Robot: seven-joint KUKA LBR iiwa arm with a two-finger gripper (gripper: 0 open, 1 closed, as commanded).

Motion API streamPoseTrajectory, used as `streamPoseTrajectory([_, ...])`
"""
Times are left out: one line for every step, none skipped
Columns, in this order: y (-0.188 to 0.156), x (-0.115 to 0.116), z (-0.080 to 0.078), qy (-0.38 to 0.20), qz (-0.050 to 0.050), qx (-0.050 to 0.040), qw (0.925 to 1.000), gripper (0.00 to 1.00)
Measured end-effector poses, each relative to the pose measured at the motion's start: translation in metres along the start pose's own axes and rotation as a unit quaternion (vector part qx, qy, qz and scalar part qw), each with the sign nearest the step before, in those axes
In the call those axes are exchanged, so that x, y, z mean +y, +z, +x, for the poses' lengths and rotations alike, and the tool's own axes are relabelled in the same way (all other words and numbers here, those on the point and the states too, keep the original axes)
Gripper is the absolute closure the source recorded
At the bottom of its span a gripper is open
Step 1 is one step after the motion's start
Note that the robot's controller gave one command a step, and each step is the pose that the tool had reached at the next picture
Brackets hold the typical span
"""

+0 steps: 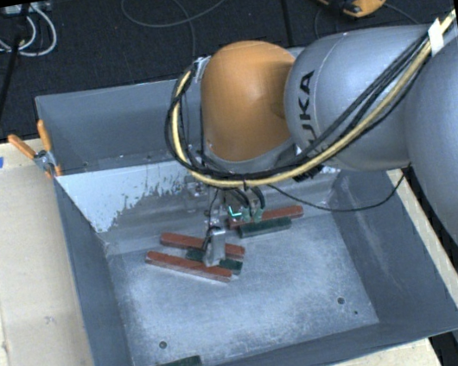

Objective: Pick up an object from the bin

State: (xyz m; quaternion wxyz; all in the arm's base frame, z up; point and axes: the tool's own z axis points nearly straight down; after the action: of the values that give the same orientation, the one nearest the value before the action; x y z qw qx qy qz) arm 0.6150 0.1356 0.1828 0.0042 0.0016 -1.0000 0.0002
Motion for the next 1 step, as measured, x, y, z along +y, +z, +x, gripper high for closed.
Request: streamPoseTrajectory([-0.0051, -0.0005, -0.0016, 0.001, -0.001, -0.004, 1.0, 0.0])
